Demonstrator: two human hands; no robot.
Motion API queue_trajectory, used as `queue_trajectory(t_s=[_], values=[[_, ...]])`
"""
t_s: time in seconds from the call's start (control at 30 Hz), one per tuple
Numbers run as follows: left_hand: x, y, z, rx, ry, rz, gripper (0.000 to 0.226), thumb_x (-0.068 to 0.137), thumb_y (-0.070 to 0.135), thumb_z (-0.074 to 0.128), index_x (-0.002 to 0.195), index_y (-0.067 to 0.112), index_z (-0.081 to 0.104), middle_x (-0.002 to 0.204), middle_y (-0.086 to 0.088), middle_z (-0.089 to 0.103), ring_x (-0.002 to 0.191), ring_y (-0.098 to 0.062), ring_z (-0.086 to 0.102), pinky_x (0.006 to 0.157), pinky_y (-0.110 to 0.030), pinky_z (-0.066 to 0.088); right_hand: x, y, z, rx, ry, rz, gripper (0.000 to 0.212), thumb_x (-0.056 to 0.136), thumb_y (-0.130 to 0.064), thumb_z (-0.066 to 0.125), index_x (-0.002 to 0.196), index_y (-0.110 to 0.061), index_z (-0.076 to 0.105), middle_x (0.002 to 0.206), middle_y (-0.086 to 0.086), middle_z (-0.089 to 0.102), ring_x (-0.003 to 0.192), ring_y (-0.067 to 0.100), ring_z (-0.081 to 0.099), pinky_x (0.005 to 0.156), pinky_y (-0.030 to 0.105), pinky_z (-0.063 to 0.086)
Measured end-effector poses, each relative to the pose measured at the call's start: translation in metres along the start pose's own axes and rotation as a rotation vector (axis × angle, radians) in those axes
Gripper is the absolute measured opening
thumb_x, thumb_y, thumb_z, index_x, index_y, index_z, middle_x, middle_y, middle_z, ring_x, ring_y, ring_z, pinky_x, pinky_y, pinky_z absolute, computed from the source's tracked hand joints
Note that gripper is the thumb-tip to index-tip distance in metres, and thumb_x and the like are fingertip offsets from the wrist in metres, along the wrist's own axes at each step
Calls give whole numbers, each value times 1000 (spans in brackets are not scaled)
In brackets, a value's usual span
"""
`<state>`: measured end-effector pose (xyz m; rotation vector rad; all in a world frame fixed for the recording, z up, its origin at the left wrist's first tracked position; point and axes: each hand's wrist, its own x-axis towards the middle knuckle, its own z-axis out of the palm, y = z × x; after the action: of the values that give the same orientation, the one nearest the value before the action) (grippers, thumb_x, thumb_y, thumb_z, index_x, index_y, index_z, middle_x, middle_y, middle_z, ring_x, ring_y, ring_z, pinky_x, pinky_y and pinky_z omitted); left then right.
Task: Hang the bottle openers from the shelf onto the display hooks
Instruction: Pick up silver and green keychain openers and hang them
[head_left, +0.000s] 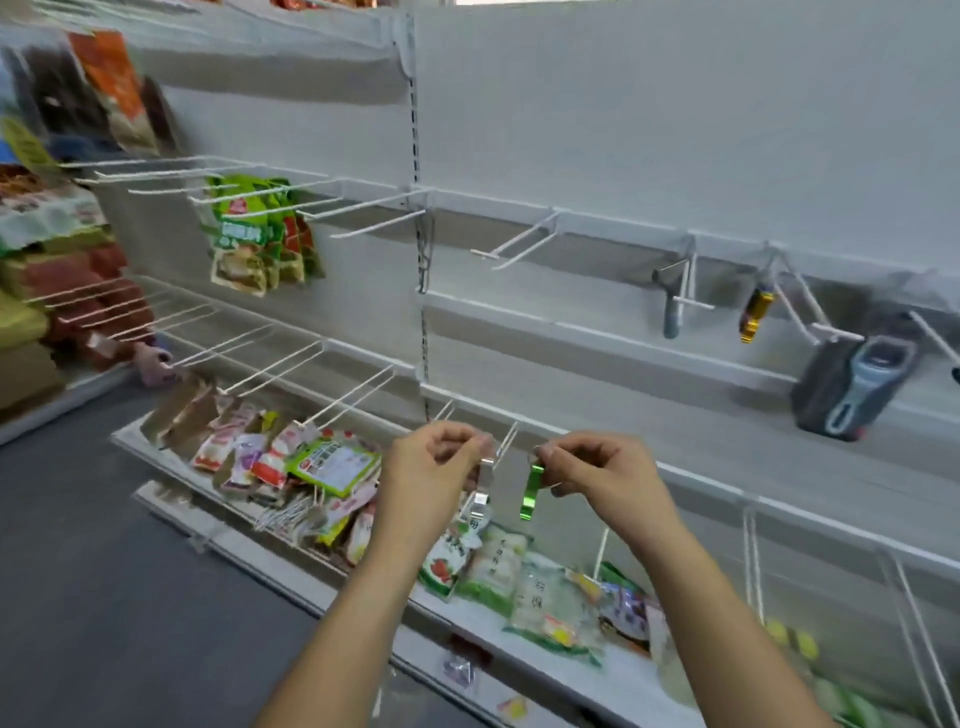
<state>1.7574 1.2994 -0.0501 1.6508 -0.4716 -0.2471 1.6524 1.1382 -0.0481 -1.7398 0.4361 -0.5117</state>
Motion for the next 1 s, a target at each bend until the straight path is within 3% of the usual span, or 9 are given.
queue_trajectory(t_s=[0.13,0.23,0.37,0.53,0.7,1.0], values=[[20,9,44,1,-92,8,6,90,16,73,85,16,76,77,-3,78,71,-23,75,60,-33,59,8,4,-42,4,119,-13,13,90,-12,71,80,-14,79,76,12,76,75,26,74,69,34,59],[32,16,75,-58,-128,12,3,89,16,75,88,13,75,77,-5,78,73,-26,76,63,-32,61,10,7,-70,-27,173,-2,14,90,-14,71,80,-17,79,77,10,77,76,24,74,70,33,59],[40,28,109,-83,-220,30,4,90,13,73,86,15,73,73,0,77,65,-13,73,57,-19,56,14,9,-100,-19,259,9,11,90,-12,71,82,-13,79,77,11,77,76,24,73,70,35,60],[59,28,143,-98,-335,43,6,90,15,73,85,18,74,76,3,78,68,-15,73,63,-25,60,17,11,-119,-27,364,45,10,89,-12,71,83,-12,79,80,9,77,77,23,74,71,37,59],[76,29,163,-130,-428,47,10,90,11,73,83,19,74,75,1,78,69,-23,74,67,-32,63,11,6,-133,-62,483,58,10,91,-15,70,90,-9,78,84,5,79,81,20,75,65,29,58],[71,44,182,-133,-536,57,6,89,18,74,93,14,76,79,1,79,73,-24,76,77,-46,63,-8,-11,-147,-146,526,16,11,92,-20,68,94,-15,77,84,1,78,82,15,75,70,35,61]])
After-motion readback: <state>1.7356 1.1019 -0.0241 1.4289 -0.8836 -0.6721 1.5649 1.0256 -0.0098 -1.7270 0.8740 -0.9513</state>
